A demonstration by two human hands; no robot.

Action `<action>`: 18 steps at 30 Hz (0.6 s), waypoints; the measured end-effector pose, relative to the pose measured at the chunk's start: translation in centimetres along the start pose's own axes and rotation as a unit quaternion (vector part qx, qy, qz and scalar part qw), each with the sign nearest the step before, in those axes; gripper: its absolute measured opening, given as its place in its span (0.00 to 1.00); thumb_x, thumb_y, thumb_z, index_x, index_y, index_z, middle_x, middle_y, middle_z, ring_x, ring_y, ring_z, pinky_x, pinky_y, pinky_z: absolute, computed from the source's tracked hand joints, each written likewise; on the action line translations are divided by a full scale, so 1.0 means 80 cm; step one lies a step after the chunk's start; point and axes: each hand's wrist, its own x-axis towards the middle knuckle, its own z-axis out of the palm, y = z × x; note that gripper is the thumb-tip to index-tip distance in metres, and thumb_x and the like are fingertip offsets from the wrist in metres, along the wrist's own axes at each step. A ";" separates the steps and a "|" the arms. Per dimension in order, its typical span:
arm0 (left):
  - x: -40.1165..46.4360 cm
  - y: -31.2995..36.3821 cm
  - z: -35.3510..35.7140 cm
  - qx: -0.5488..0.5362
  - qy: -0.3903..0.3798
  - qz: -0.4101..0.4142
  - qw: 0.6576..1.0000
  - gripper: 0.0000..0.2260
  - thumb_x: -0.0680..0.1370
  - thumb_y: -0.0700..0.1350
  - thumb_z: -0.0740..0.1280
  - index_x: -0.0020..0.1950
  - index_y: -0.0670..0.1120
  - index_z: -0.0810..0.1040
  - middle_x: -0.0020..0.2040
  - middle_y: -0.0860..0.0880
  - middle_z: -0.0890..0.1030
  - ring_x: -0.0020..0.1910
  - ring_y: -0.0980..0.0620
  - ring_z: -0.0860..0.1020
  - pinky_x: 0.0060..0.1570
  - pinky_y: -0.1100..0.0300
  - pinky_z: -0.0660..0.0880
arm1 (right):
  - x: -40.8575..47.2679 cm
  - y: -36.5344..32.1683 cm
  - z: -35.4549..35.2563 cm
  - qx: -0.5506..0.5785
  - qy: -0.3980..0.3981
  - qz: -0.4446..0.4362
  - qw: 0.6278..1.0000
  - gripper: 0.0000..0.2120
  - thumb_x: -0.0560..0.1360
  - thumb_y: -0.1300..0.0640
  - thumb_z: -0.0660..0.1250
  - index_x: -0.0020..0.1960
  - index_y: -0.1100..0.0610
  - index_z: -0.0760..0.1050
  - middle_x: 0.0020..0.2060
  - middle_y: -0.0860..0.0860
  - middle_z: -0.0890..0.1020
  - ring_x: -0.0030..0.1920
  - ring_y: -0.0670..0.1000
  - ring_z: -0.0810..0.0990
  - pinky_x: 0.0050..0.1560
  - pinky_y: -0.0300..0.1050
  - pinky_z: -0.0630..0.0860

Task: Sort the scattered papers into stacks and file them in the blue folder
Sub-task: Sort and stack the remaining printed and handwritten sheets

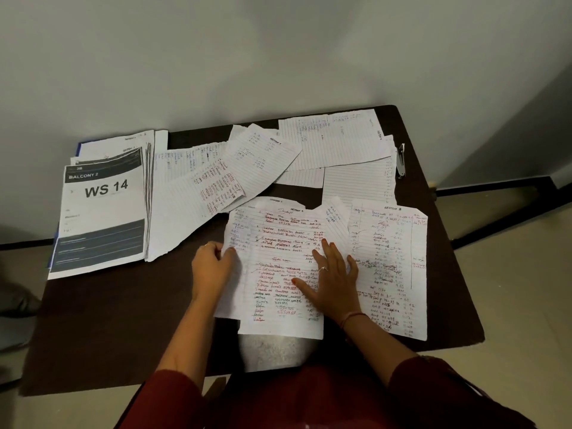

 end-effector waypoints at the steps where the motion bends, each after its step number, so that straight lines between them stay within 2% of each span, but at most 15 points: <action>1: -0.001 -0.001 -0.007 0.010 0.009 0.025 1.000 0.07 0.78 0.44 0.64 0.44 0.40 0.76 0.44 0.44 0.75 0.42 0.48 0.73 0.40 0.57 0.67 | 0.000 0.000 0.000 -0.002 0.001 -0.001 1.000 0.37 0.70 0.28 0.56 0.66 0.55 0.69 0.72 0.56 0.66 0.72 0.55 0.64 0.69 0.58 0.50; 3: -0.003 -0.001 -0.023 0.020 0.015 0.061 0.998 0.07 0.79 0.44 0.64 0.48 0.40 0.76 0.46 0.45 0.75 0.43 0.49 0.73 0.42 0.58 0.66 | 0.000 -0.001 0.000 -0.004 0.002 -0.003 1.000 0.36 0.70 0.28 0.56 0.66 0.55 0.69 0.72 0.56 0.66 0.72 0.56 0.64 0.69 0.58 0.50; 7: -0.004 0.000 -0.052 0.008 0.003 0.080 0.997 0.08 0.81 0.45 0.62 0.55 0.43 0.75 0.46 0.47 0.78 0.44 0.49 0.75 0.43 0.57 0.68 | 0.001 -0.002 0.000 -0.001 -0.003 0.000 1.000 0.36 0.71 0.29 0.57 0.66 0.55 0.69 0.72 0.56 0.66 0.73 0.55 0.63 0.69 0.59 0.50; 12: -0.009 0.000 -0.093 0.006 0.002 0.130 0.991 0.07 0.80 0.41 0.63 0.56 0.45 0.78 0.46 0.50 0.80 0.47 0.51 0.77 0.45 0.58 0.70 | 0.000 -0.003 -0.002 -0.004 -0.009 0.000 1.000 0.36 0.71 0.29 0.56 0.66 0.55 0.69 0.72 0.56 0.66 0.72 0.55 0.65 0.69 0.58 0.51; 15: -0.012 0.000 -0.116 -0.046 0.003 0.104 0.994 0.06 0.80 0.41 0.63 0.53 0.49 0.78 0.44 0.50 0.80 0.43 0.54 0.76 0.40 0.62 0.71 | 0.000 -0.001 0.000 -0.001 -0.007 0.003 1.000 0.36 0.70 0.29 0.58 0.66 0.55 0.70 0.73 0.56 0.65 0.72 0.55 0.65 0.69 0.58 0.52; 18: -0.012 -0.005 -0.130 -0.116 0.017 0.050 0.992 0.04 0.80 0.43 0.64 0.52 0.49 0.77 0.43 0.49 0.79 0.40 0.53 0.75 0.38 0.61 0.72 | 0.002 -0.002 0.000 0.004 -0.009 0.000 1.000 0.36 0.70 0.29 0.57 0.66 0.55 0.70 0.73 0.57 0.64 0.72 0.55 0.65 0.68 0.59 0.53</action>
